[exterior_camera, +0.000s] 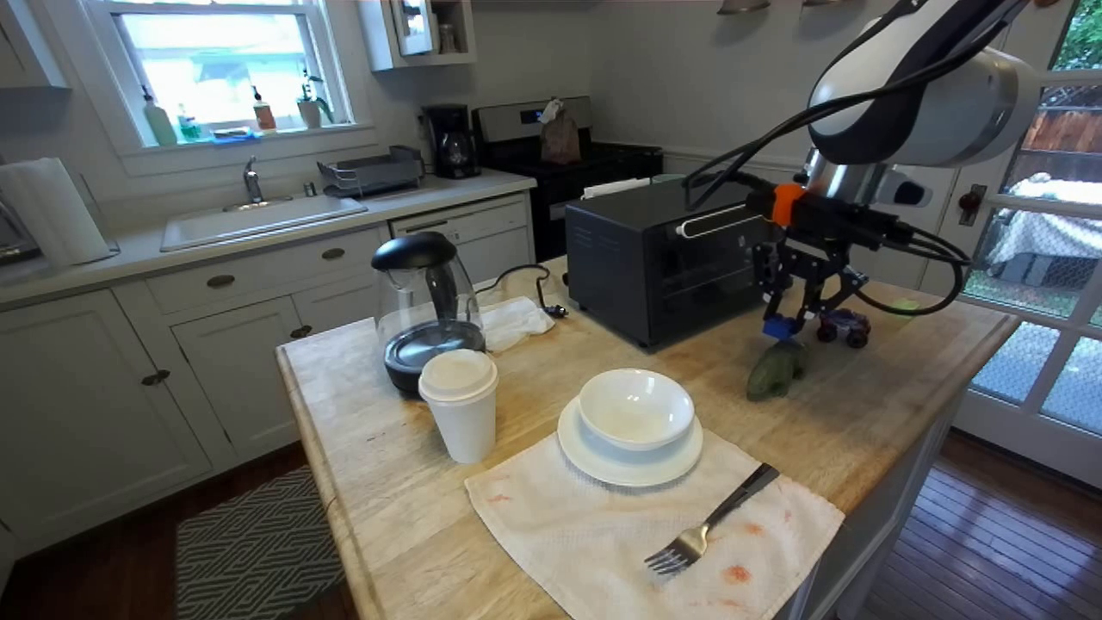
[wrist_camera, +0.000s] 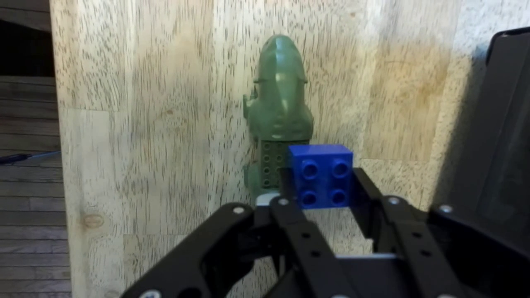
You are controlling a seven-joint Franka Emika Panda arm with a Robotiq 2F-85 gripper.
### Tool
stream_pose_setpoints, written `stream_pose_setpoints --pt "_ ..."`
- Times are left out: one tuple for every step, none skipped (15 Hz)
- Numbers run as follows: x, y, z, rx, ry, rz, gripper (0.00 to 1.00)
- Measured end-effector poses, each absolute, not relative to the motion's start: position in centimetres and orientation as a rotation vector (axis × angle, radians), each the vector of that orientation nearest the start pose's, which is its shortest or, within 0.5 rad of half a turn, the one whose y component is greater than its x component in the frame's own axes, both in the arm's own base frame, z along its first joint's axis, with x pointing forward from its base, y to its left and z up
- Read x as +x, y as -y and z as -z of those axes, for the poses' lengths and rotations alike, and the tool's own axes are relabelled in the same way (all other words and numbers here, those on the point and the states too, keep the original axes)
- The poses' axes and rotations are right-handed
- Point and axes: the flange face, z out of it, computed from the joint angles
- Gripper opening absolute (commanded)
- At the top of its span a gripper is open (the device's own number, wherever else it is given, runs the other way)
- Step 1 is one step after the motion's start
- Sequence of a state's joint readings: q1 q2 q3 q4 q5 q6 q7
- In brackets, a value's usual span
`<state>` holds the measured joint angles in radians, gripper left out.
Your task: Put the blue block on top of the toy animal
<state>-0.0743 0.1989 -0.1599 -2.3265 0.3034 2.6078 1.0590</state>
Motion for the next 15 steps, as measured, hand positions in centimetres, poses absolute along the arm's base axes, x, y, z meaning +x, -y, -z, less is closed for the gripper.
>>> stream_pose_setpoints --pt "51.20 12.92 -26.18 -2.143 -2.080 0.035 0.11" --pt "51.16 12.92 -26.15 -2.147 -2.080 0.031 0.11" --pt "51.12 12.92 -26.11 -2.150 -2.080 0.026 0.11" --pt "51.09 12.92 -26.07 -2.153 -2.079 0.023 0.11" --pt "51.06 12.93 -26.02 -2.155 -2.080 0.022 0.11" --pt "51.04 12.92 -25.98 -2.156 -2.080 0.021 0.11" --pt "51.02 12.93 -25.95 -2.158 -2.079 0.020 0.11" --pt "51.00 12.94 -25.91 -2.161 -2.079 0.018 0.11" --pt "50.97 12.96 -25.87 -2.164 -2.079 0.016 0.11" --pt "50.94 12.99 -25.82 -2.168 -2.079 0.015 0.11" --pt "50.89 13.03 -25.76 -2.176 -2.078 0.014 0.11" --pt "50.82 13.07 -25.69 -2.184 -2.077 0.013 0.11" --pt "50.74 13.11 -25.62 -2.191 -2.077 0.013 0.11" --pt "50.66 13.17 -25.56 -2.197 -2.077 0.013 0.11" --pt "50.58 13.23 -25.49 -2.200 -2.078 0.012 0.11"
